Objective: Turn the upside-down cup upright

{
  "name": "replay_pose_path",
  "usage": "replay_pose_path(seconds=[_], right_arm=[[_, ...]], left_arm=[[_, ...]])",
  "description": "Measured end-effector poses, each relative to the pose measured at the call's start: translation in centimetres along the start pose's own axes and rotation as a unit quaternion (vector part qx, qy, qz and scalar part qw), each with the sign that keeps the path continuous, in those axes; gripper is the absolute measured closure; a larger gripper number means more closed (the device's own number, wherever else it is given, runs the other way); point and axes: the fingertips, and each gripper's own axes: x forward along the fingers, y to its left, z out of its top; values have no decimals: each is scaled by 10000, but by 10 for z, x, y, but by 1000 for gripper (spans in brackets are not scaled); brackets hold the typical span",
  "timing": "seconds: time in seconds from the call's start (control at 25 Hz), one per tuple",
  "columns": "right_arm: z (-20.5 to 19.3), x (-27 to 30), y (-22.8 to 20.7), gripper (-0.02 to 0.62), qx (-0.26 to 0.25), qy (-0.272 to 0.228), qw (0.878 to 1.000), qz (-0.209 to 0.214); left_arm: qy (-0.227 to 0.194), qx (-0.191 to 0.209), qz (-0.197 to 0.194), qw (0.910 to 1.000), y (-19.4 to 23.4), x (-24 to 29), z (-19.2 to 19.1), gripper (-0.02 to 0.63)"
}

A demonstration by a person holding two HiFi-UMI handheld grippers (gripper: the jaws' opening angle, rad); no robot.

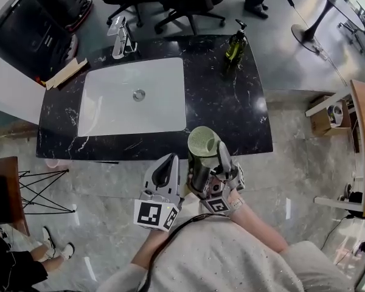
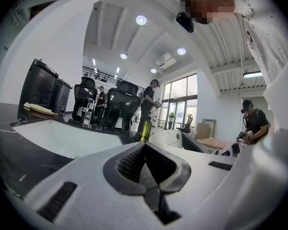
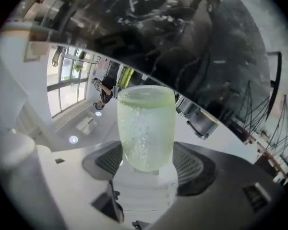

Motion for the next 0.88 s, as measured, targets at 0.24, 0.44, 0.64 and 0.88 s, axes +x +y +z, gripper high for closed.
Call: replay_pose_path(seconds=[0.24, 0.44, 0.64, 0.88], right_arm=[[1, 6, 13, 268, 501, 264, 9942, 909], [4, 4, 29, 270, 567, 511, 9850, 1546], [7, -8, 36, 270, 607, 700, 9776, 1888], [7, -14, 41, 268, 682, 838, 9722, 2076]], left_arm=[[191, 116, 31, 9997, -1, -5, -6, 600], [341, 184, 91, 9992, -1, -11, -11, 600], [405, 202, 154, 9989, -1, -13, -16, 600], [434, 215, 187, 9987, -5, -15, -17, 600]])
